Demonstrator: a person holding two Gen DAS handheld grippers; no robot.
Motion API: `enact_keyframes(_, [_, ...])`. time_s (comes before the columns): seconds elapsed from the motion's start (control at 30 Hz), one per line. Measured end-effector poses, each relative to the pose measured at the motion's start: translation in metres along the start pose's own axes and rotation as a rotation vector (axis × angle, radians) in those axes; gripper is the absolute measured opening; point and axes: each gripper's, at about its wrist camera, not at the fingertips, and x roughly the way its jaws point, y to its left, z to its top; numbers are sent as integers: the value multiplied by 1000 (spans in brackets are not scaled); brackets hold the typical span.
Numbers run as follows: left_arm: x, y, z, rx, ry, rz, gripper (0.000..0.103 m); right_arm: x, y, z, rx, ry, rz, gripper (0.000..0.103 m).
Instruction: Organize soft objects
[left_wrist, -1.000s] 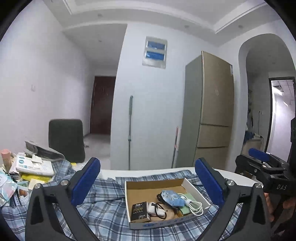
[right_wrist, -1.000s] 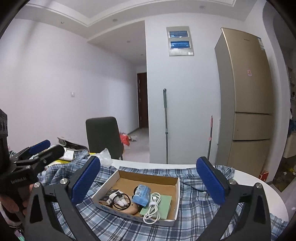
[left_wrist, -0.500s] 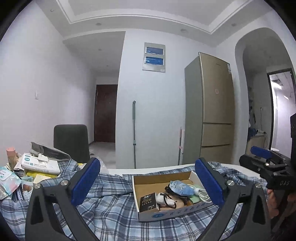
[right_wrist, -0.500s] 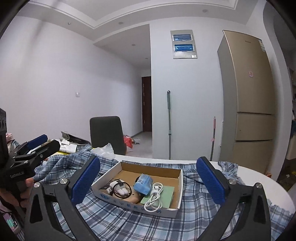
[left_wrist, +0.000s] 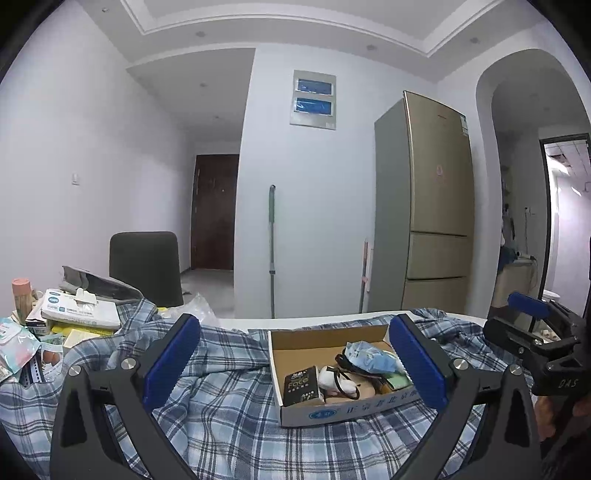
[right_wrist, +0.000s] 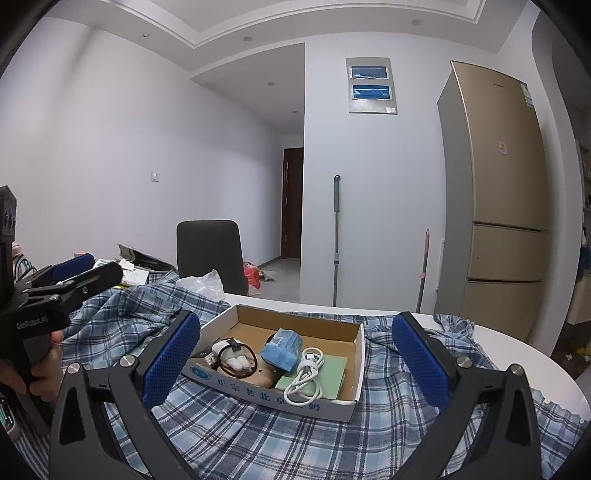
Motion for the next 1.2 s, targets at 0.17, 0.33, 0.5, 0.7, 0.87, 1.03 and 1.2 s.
enact_keyframes(0.17, [-3, -1, -1, 3, -16, 1, 103, -2, 0, 1, -2, -16, -4, 103])
enact_keyframes(0.33, [-3, -3, -1, 15, -15, 8, 103, -1, 4, 0, -22, -7, -9, 103])
enact_keyframes(0.5, [-5, -2, -2, 7, -24, 10, 103, -4, 3, 1, -22, -20, -13, 103])
enact_keyframes(0.7, [-2, 0, -2, 2, -9, 22, 103, -2, 2, 2, -12, -14, -17, 103])
enact_keyframes(0.87, [-2, 4, -2, -23, -4, 30, 103, -1, 0, 1, -8, -8, -20, 103])
enact_keyframes(1.03, [-1, 3, -2, -19, -3, 30, 103, -1, 1, 1, -11, -11, -22, 103])
enact_keyframes(1.2, [-1, 2, -2, -18, -5, 29, 103, -1, 1, 0, -11, -12, -23, 103])
